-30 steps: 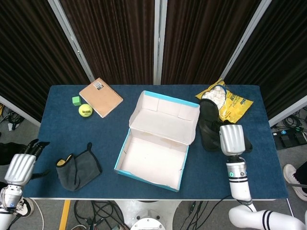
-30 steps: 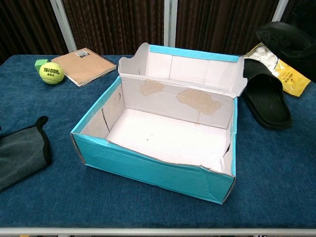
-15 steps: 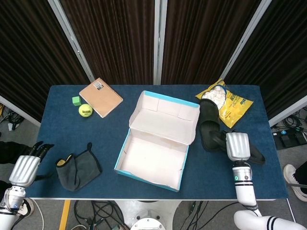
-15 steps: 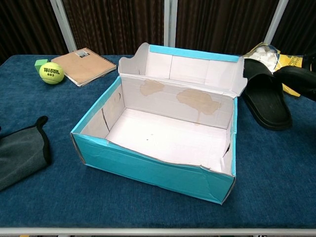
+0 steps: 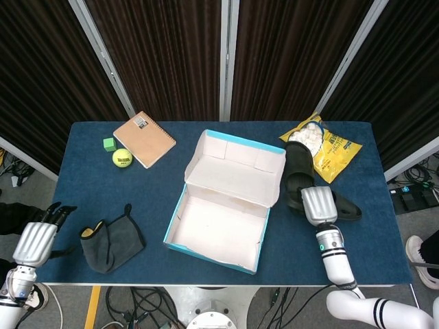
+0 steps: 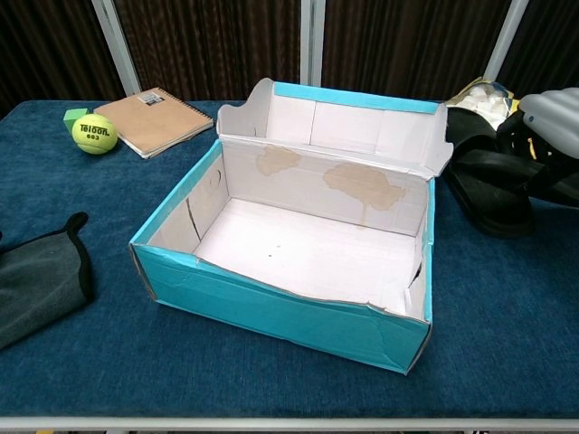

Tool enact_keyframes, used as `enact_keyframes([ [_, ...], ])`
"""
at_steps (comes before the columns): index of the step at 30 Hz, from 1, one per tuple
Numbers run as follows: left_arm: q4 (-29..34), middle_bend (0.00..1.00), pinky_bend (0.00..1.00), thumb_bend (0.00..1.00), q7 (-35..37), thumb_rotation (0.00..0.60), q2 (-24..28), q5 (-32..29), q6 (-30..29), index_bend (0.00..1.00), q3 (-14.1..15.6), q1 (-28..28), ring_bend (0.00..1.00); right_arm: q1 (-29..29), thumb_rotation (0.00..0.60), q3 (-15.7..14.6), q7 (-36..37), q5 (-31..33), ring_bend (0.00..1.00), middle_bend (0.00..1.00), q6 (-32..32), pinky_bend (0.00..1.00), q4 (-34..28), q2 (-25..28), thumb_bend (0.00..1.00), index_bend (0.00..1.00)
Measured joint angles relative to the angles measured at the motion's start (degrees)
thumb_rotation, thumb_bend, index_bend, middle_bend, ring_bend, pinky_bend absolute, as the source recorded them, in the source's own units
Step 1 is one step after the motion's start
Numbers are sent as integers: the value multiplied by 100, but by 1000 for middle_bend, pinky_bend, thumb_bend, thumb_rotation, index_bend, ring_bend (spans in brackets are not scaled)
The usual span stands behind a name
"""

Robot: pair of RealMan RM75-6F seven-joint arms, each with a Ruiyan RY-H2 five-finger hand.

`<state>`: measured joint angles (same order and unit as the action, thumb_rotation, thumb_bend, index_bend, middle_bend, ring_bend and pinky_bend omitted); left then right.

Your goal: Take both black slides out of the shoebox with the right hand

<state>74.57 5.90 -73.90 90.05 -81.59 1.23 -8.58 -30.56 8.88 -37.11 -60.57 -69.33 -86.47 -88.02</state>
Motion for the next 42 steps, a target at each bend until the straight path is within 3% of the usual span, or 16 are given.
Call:
enact_keyframes([
  [5,20,195,319,0,-12,600,19,-4,-11,159,-8,-2,96,-120,600,-26,-24,141,65,264,417,295,-247,205,0,150],
  [9,44,195,319,0,-21,600,25,5,-16,159,-14,-14,96,-100,600,-51,240,39,0,118,466,186,-446,408,0,12],
  [21,224,195,319,0,-200,600,89,19,-33,159,-46,-52,96,374,600,-132,1377,-1007,0,72,-225,115,-1424,1291,0,0],
  [29,363,195,319,0,-345,600,164,-120,-53,159,-81,3,96,1115,600,-208,1911,-1623,0,18,-1496,28,-1557,1496,0,0],
  [35,328,195,319,0,-341,600,150,-195,-116,159,-139,41,96,1866,600,-687,2050,-1718,0,0,-1996,0,-1284,1400,0,0],
  [42,334,195,319,0,-424,600,94,-218,-162,159,-151,79,96,2295,600,-1216,2451,-1790,0,0,-1806,0,-483,1322,0,0],
])
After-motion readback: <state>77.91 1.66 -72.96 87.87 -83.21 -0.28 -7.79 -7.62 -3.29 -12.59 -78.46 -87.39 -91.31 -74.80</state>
